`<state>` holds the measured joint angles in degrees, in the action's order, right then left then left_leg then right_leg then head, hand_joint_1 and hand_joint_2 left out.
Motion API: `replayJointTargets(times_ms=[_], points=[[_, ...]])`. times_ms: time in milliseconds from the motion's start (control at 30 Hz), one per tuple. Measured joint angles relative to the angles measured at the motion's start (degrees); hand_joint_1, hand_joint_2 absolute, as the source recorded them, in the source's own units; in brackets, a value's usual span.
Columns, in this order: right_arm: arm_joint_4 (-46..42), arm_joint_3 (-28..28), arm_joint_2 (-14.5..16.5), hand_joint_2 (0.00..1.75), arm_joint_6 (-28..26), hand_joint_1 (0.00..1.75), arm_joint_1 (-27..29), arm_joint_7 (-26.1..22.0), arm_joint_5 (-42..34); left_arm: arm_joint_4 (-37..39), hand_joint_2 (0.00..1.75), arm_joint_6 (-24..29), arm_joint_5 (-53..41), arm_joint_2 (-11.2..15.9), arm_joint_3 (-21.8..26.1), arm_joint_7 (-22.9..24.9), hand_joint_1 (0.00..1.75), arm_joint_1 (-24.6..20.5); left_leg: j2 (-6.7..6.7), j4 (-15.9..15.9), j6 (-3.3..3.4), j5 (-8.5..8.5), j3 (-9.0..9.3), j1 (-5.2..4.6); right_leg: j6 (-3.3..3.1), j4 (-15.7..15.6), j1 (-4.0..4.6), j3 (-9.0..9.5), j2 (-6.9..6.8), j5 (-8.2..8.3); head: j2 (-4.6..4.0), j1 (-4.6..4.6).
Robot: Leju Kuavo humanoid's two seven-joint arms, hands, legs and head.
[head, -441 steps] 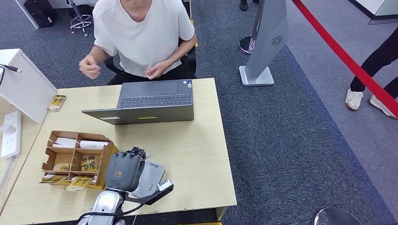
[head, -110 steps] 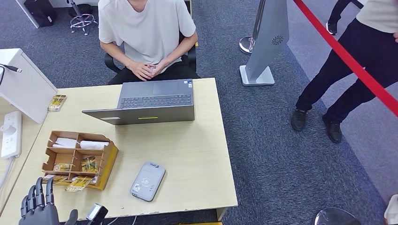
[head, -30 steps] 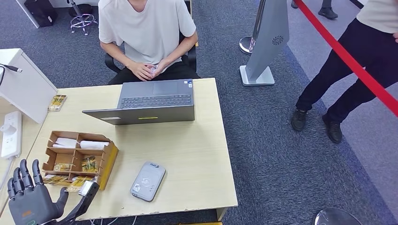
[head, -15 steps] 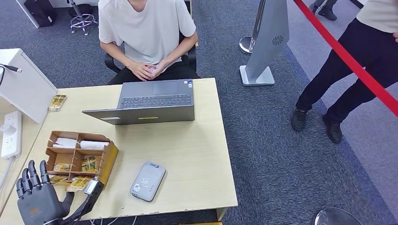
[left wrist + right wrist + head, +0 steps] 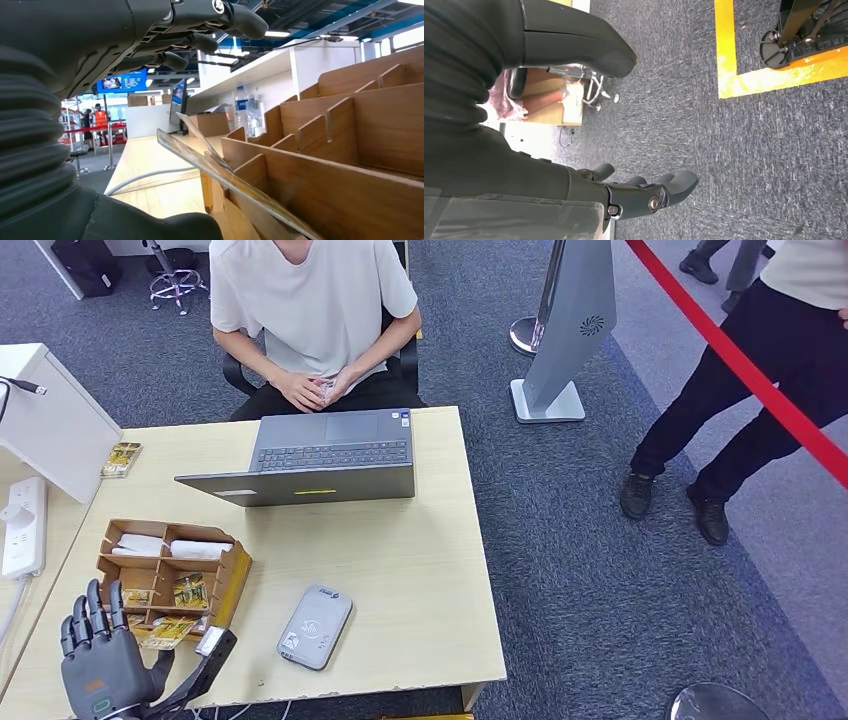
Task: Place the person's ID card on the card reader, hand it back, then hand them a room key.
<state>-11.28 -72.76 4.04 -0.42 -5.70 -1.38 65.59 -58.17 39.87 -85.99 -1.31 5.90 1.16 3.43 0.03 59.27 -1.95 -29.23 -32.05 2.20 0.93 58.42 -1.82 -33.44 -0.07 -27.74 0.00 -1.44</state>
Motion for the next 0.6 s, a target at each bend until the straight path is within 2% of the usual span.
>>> replayJointTargets(times_ms=[600], points=[[0.00, 0.48, 0.00, 1.75, -0.04, 0.00, 0.00, 0.08, 0.09, 2.30, 1.75, 0.00, -0.31, -0.11, -0.58, -0.05, 0.00, -0.60, 0.00, 0.00, 0.00, 0.00, 0.00, 0.00, 0.00, 0.00, 0.00, 0.00, 0.00, 0.00, 0.00, -0.01]])
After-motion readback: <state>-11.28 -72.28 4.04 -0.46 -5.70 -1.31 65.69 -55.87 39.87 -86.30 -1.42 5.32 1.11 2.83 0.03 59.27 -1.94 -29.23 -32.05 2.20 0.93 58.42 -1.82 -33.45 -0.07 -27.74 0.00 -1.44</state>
